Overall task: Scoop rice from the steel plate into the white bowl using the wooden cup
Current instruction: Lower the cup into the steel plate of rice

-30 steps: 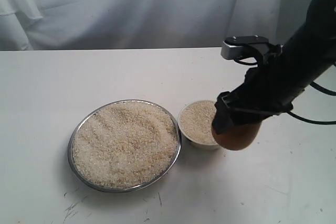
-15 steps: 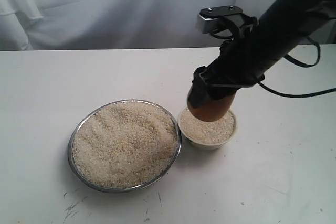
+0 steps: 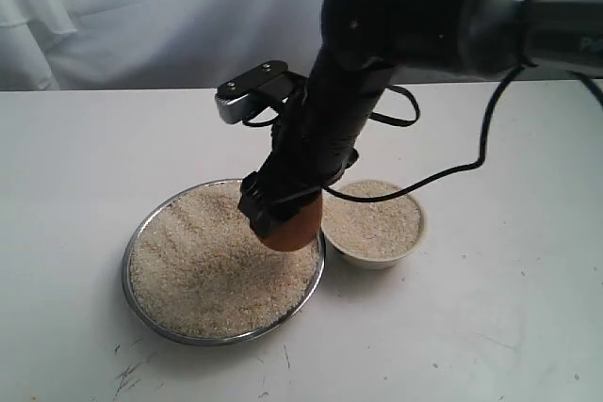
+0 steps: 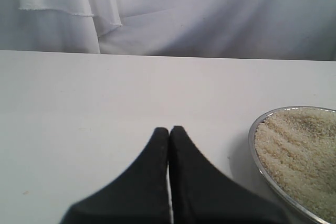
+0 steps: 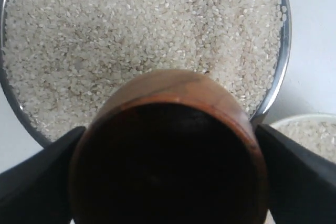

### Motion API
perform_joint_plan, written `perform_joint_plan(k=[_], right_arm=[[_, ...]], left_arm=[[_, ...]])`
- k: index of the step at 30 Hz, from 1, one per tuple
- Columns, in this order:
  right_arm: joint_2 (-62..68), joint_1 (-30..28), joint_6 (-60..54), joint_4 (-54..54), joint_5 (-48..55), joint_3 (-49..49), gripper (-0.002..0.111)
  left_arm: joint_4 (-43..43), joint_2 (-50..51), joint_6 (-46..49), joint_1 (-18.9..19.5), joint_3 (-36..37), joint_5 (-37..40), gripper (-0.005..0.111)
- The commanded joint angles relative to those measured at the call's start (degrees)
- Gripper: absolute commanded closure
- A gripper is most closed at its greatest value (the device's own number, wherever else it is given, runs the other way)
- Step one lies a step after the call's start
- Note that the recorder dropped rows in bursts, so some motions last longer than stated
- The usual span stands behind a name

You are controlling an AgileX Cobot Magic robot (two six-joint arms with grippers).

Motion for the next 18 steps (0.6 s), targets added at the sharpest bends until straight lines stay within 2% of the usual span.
perform_joint_plan(k=[1,8,18], right_arm=[[2.89,2.08,3.15,-4.74,1.26,-3.25,0.108],[4.94,4.0,6.65,-9.39,1.77,-4.1,0.108],[4.94,6.05,8.76,-12.02,-3.87,-4.1,0.108]], left_arm=[[-0.04,-0.29,0.03,-0.09,0.26,-0.36,0.107],[-0.04,-0.29,-0.07,-0.09,0.26,-0.36,0.107],[-0.04,-0.29,0.06,-0.09,0.26,-0.36,0.107]])
